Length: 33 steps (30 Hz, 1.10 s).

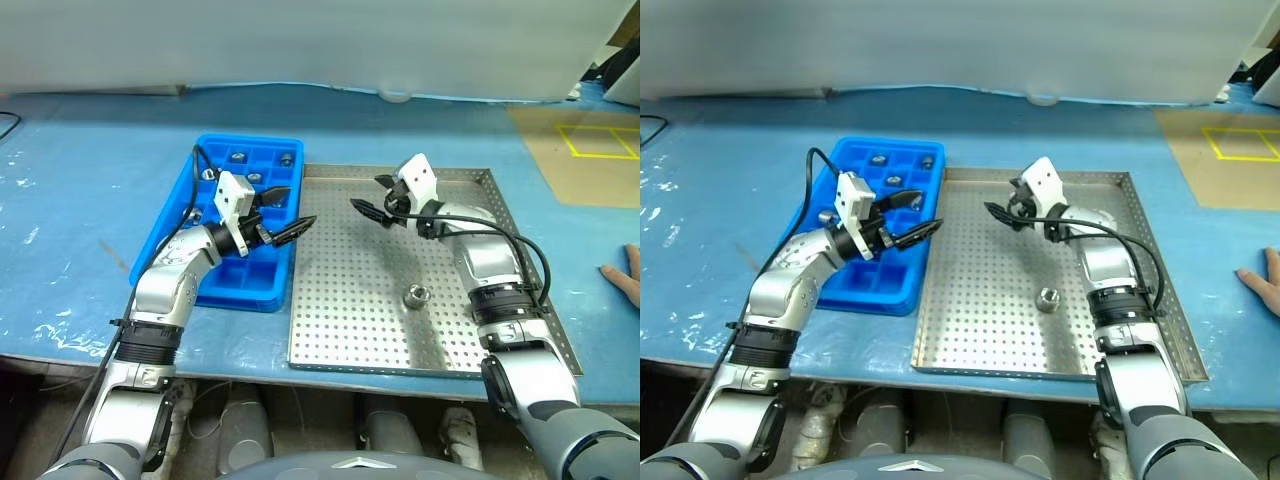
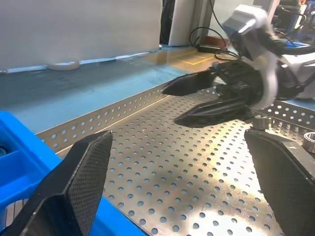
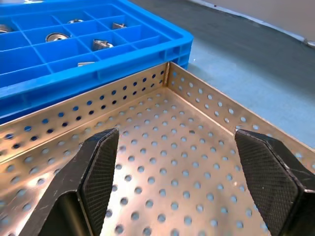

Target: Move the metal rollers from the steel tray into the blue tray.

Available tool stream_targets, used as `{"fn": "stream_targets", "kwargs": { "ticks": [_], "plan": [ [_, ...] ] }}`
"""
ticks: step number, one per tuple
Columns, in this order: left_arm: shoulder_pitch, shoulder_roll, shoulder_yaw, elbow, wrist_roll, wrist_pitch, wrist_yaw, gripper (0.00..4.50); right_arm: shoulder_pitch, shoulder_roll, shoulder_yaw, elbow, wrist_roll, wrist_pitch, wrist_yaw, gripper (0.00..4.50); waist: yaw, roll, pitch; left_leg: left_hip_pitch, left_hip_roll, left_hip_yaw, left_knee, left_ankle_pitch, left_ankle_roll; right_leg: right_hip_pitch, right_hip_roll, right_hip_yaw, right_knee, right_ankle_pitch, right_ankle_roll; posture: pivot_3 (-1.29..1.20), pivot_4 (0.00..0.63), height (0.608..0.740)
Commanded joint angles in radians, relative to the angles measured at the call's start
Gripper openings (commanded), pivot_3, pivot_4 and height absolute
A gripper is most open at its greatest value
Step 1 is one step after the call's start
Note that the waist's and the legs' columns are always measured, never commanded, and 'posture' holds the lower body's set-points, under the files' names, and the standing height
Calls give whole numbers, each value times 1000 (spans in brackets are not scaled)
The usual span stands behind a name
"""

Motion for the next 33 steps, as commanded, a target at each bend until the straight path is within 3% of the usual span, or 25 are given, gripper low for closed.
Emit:
{"fn": "stream_targets", "kwargs": {
  "ticks": [1,8,15,25,29,33],
  "plan": [
    [-25,-4,31,11,0,-38,15,4500,-9,4,25,-72,20,-3,14,3922,-7,0,0,0,0,0,1,0,0,0,0,0,0,0,0,-78,150,740],
    [-4,-14,-68,-17,26,-34,-52,4500,47,-57,11,-109,66,75,71,3922,9,0,0,1,-1,1,1,-1,5,3,-2,-1,0,0,0,-60,150,740],
    [-47,-66,-146,49,55,-54,-119,4500,286,-222,-32,-344,144,234,142,3922,27,0,0,1,-1,2,1,-1,7,3,-2,0,-2,0,0,-131,150,740],
    [-94,-116,-179,150,87,-103,-182,4500,531,-311,-67,-584,212,363,115,3922,-15,0,0,6,-1,3,1,-1,7,5,-2,2,-1,-2,3,-221,150,740],
    [-96,-121,-180,161,91,-108,-189,4500,551,-325,-11,-563,157,355,84,3091,-14,0,0,6,-1,3,0,-1,7,4,-2,2,-1,-2,3,-225,150,740],
    [-89,-114,-175,153,93,-107,-186,4500,549,-321,-12,-581,180,360,87,1680,-13,0,0,5,-1,3,0,-2,7,5,-2,2,-2,-1,1,-212,150,740]
  ]
}}
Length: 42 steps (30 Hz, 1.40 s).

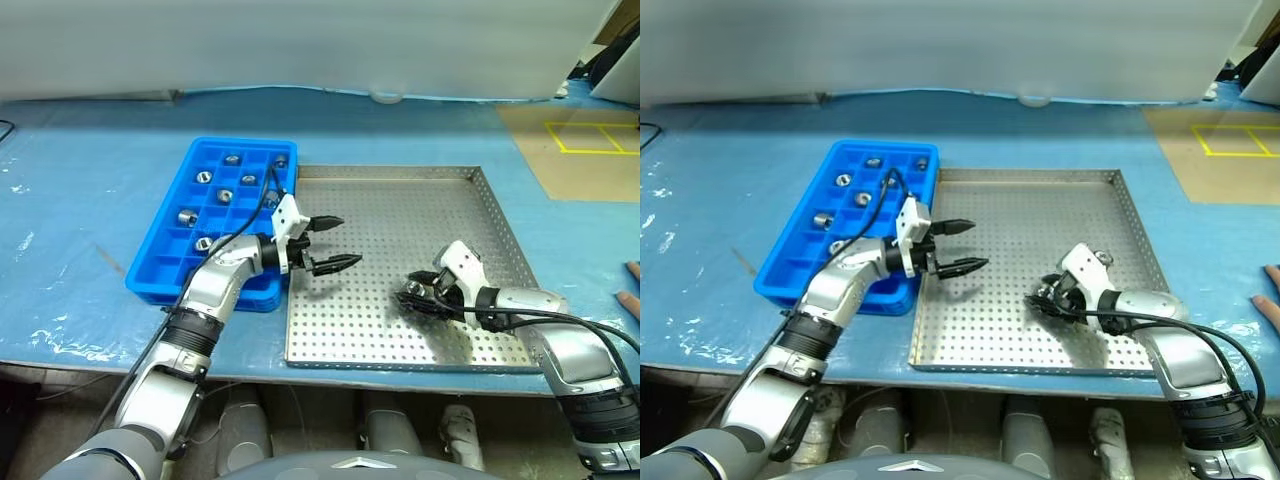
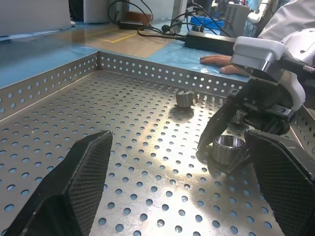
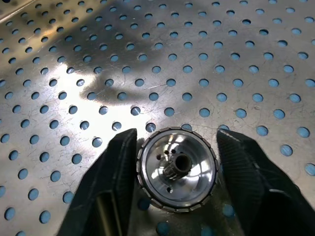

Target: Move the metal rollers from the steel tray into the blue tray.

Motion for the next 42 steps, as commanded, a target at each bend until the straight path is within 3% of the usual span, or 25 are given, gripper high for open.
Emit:
{"fn": "stream_targets", "kwargs": {
  "ticks": [1,7,16,26,35,42],
  "plan": [
    [-7,8,12,-26,5,-16,-2,4500,-7,-7,-7,-34,23,0,1,1654,0,0,0,0,0,0,0,0,0,0,0,0,0,0,0,-212,150,740],
    [8,13,26,-43,5,-17,32,4500,-72,33,-33,-5,47,-30,-23,1654,-2,0,0,0,0,0,0,0,0,0,0,0,0,0,0,-212,150,740],
    [36,4,140,-94,-10,-29,218,4500,-309,213,12,103,57,-121,-85,1654,-2,0,0,-1,0,0,0,0,0,-1,0,0,1,0,0,-119,150,740],
    [179,80,308,-294,-93,54,344,4500,-706,457,160,529,-41,-341,-48,1654,8,0,0,-3,1,0,-1,0,0,-3,0,-2,2,0,-1,33,150,740],
    [330,160,444,-440,-120,75,440,4500,-891,611,191,941,-157,-582,-107,1654,36,-1,1,-6,1,-2,-1,0,-1,-6,0,-4,2,0,-1,196,150,740],
    [407,181,446,-511,-129,89,456,4500,-905,648,215,1052,-202,-632,-45,1654,71,-1,1,-7,2,-3,-1,0,-1,-5,0,-6,2,0,-2,217,150,740]
  ]
}}
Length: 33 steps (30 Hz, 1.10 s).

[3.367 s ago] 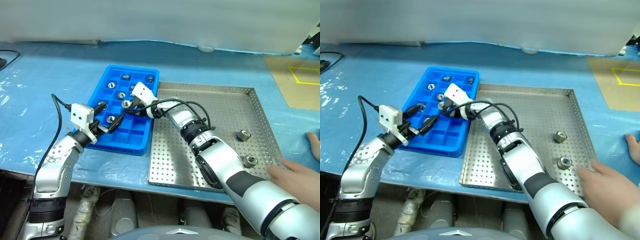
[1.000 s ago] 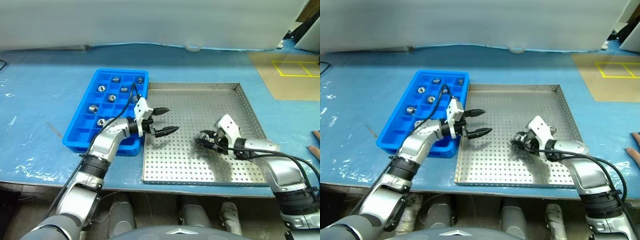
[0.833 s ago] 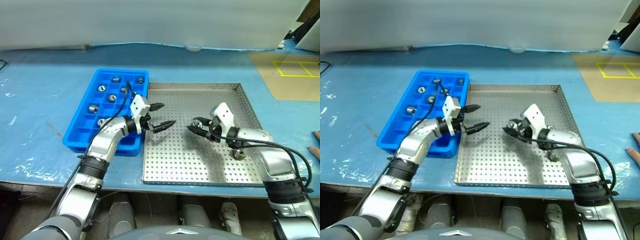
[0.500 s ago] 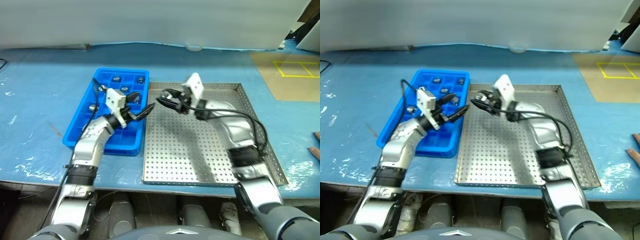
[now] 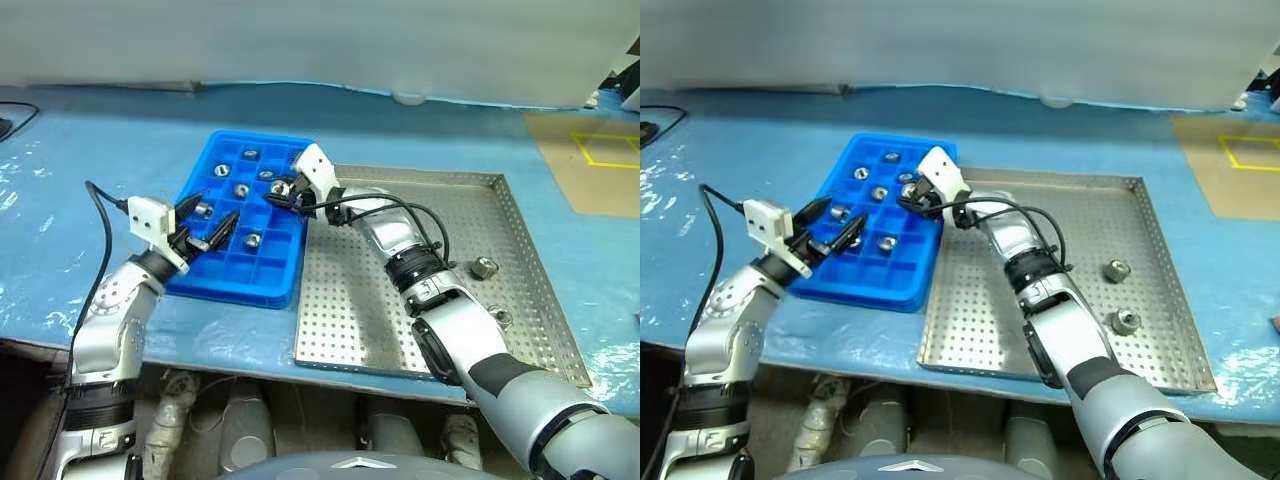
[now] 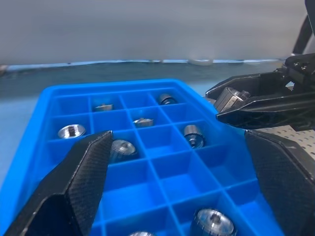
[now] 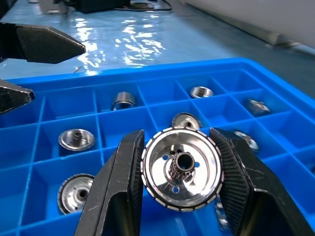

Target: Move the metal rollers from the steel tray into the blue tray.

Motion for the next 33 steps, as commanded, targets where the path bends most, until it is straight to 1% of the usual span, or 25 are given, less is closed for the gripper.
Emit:
{"fn": "stream_targets", "kwargs": {
  "ticks": [1,6,9,11,15,19,21,24,26,33],
  "plan": [
    [10,13,7,-70,-17,1,6,4500,8,4,28,-2,-28,-35,46,1654,6,0,0,0,0,0,0,0,0,0,0,0,0,0,0,217,150,740],
    [19,18,-18,-74,-11,9,-11,4500,82,-14,45,-68,-43,-15,87,1654,19,0,0,0,0,-1,0,0,0,0,0,-1,1,0,0,234,150,740],
    [11,17,-28,-63,-15,10,-16,4500,159,-46,59,-186,-19,23,171,1654,20,0,0,0,0,-2,1,0,0,1,0,-1,1,0,0,206,150,740],
    [-2,15,-36,-49,-11,8,-18,4500,202,-69,66,-256,-16,56,198,1654,20,0,0,0,0,-2,1,0,0,1,0,-1,1,0,0,194,150,740],
    [-29,11,-61,-27,-8,7,-31,4500,259,-108,83,-346,-34,96,203,1654,19,0,0,1,0,-2,1,0,-1,2,0,-1,1,0,0,172,150,740],
    [-45,9,-80,-6,-2,4,-43,4500,279,-114,91,-383,-44,127,177,1654,18,0,0,2,0,-2,1,0,-1,2,0,0,1,0,0,145,150,740],
    [-54,8,-89,3,-1,3,-48,4500,283,-115,98,-388,-52,129,167,2383,18,0,0,2,0,-2,1,0,-1,2,0,0,1,0,0,145,150,740],
    [-62,10,-98,11,1,0,-55,4500,287,-108,90,-406,-41,141,152,3251,17,0,0,2,0,-2,1,0,-1,2,0,0,1,0,0,131,150,740],
    [-64,10,-102,13,0,0,-58,4500,294,-106,85,-430,-23,157,156,3251,16,0,0,2,0,-2,1,0,-1,2,0,0,1,0,0,127,150,740],
    [-70,10,-108,17,4,1,-63,4500,312,-115,100,-446,-34,159,151,3251,15,0,0,2,0,-2,1,0,-1,2,0,0,1,0,0,125,150,740]
  ]
}}
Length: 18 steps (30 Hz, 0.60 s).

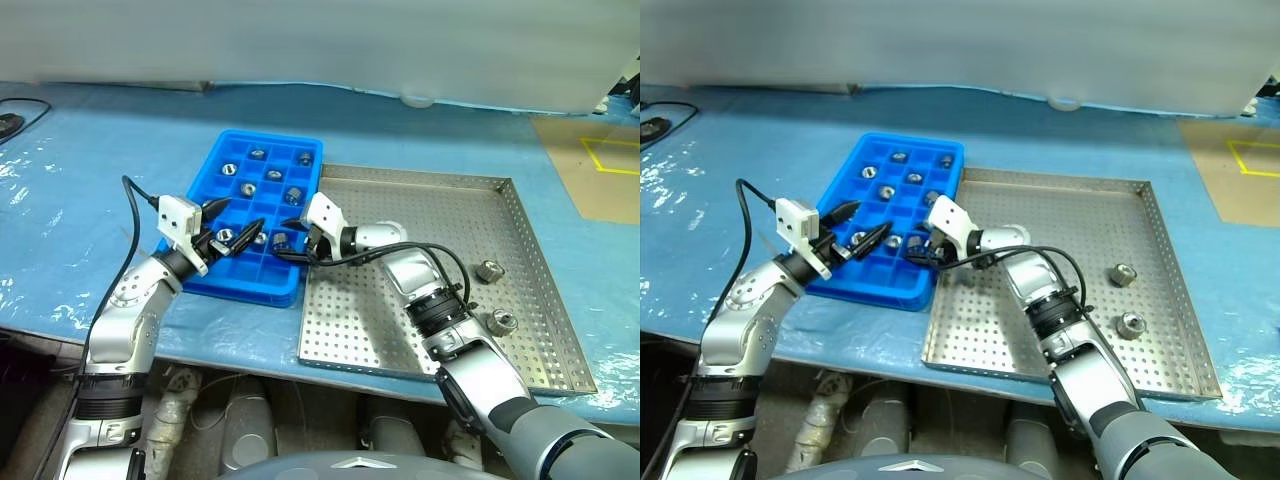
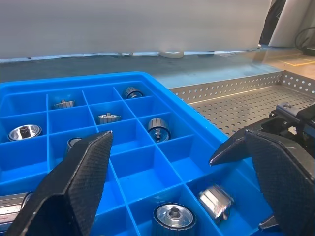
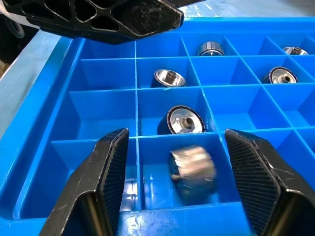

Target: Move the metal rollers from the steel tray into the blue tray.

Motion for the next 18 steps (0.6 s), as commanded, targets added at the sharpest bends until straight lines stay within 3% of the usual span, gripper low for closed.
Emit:
{"fn": "stream_targets", "kwargs": {
  "ticks": [1,8,18],
  "plan": [
    [-13,6,-2,-17,-1,-14,-9,4500,14,-4,3,-26,7,12,-2,3251,0,0,0,0,0,0,0,0,0,0,0,0,0,0,0,125,150,740],
    [-46,5,-43,-34,-43,35,-66,4500,52,-89,-101,-115,91,86,3,3251,3,0,0,0,-1,0,1,0,0,1,0,0,0,0,0,73,150,740],
    [-101,-5,-221,51,-20,76,-236,4500,263,-283,-281,-316,141,192,-101,3251,-29,0,0,2,-1,2,0,0,-1,1,0,3,0,0,0,-62,150,740]
  ]
}}
